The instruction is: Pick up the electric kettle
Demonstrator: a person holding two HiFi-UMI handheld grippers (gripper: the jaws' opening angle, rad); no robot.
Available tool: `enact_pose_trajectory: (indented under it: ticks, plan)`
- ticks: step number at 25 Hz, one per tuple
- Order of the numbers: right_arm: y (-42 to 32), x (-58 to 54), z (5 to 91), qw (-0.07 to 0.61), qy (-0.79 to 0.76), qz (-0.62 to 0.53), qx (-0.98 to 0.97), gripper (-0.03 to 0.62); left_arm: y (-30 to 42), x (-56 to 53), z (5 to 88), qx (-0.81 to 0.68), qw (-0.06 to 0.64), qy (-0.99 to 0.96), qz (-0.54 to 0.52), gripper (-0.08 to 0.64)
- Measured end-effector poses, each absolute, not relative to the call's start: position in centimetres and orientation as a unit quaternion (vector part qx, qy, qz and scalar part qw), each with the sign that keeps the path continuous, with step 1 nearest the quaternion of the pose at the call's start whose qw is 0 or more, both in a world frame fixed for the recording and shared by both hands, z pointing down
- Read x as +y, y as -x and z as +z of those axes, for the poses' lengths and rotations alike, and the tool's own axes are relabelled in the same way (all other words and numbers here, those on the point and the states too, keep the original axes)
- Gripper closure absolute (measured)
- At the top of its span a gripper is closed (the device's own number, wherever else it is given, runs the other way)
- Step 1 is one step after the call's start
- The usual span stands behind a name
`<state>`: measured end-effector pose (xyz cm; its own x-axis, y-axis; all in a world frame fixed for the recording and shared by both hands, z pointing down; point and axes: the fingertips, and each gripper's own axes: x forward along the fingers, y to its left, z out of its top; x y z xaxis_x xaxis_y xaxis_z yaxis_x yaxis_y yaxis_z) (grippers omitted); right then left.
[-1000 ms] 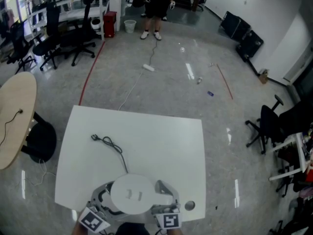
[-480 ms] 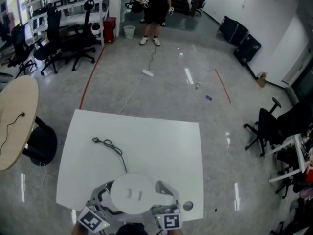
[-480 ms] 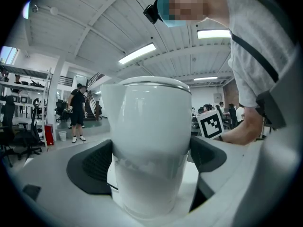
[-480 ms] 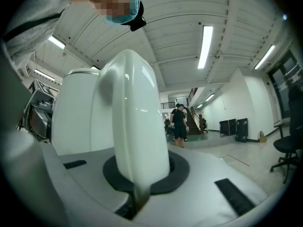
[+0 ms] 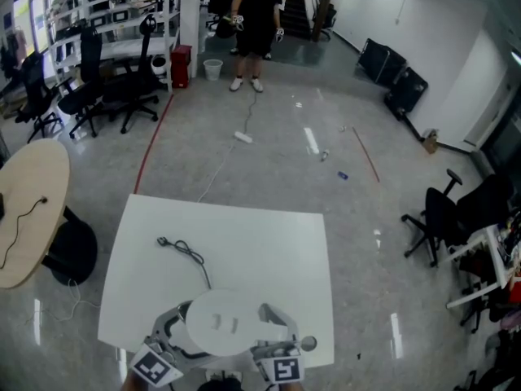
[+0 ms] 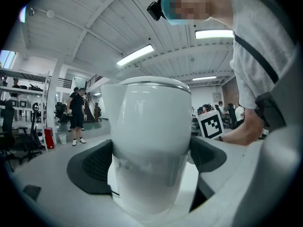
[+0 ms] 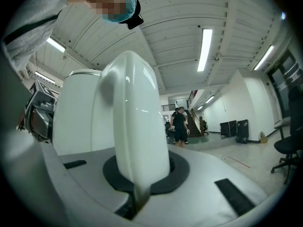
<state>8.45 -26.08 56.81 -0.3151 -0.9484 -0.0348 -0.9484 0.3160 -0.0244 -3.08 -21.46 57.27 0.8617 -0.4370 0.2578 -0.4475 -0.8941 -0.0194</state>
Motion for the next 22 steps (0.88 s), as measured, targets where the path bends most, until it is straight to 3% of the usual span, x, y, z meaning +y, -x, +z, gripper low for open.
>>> enact_pose_trajectory:
  ticks: [22]
  plan:
    - [-9.3, -25.0, 50.5, 0.041, 0.583, 0.024, 0.811, 0.591, 2.0, -20.6, 51.0, -0.231, -0.017, -0.966, 0.113, 0.049]
